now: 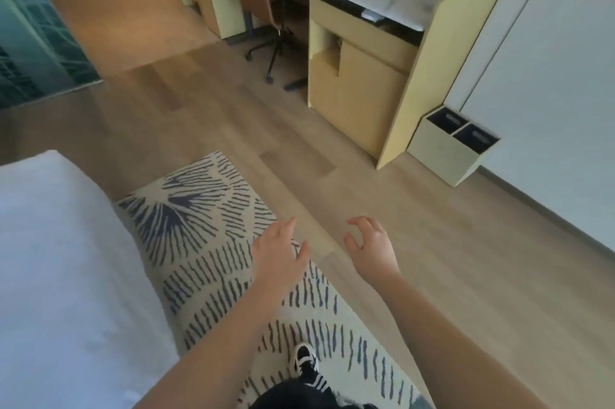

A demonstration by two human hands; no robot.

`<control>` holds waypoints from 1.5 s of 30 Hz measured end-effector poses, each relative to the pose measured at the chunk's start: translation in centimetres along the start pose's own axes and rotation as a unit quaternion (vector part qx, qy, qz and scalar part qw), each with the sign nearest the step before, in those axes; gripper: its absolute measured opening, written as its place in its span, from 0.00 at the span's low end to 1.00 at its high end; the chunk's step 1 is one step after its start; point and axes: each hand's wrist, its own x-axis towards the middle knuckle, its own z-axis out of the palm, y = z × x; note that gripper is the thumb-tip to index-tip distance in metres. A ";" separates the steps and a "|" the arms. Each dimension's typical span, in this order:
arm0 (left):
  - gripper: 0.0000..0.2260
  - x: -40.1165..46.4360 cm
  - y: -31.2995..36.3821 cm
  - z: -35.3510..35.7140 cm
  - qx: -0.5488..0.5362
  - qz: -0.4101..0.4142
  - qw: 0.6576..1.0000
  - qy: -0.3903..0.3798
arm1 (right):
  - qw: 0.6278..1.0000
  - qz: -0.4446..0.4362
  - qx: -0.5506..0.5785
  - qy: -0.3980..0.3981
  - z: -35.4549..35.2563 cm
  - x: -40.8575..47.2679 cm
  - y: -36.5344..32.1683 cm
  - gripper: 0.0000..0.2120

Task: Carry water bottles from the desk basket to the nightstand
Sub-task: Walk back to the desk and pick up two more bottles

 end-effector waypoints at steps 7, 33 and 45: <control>0.25 13.4 -1.3 -2.9 -0.008 -0.053 0.999 0.004 | 0.999 -0.030 -0.004 -0.026 1.9 14.5 -4.1 0.16; 0.25 70.8 -4.6 -8.9 -0.057 -0.163 0.985 0.023 | 0.987 -0.097 0.015 -0.126 9.6 75.2 -13.6 0.15; 0.27 101.8 -12.5 -13.3 -0.112 -0.143 0.981 0.073 | 0.987 -0.115 -0.032 -0.107 17.3 104.8 -21.4 0.16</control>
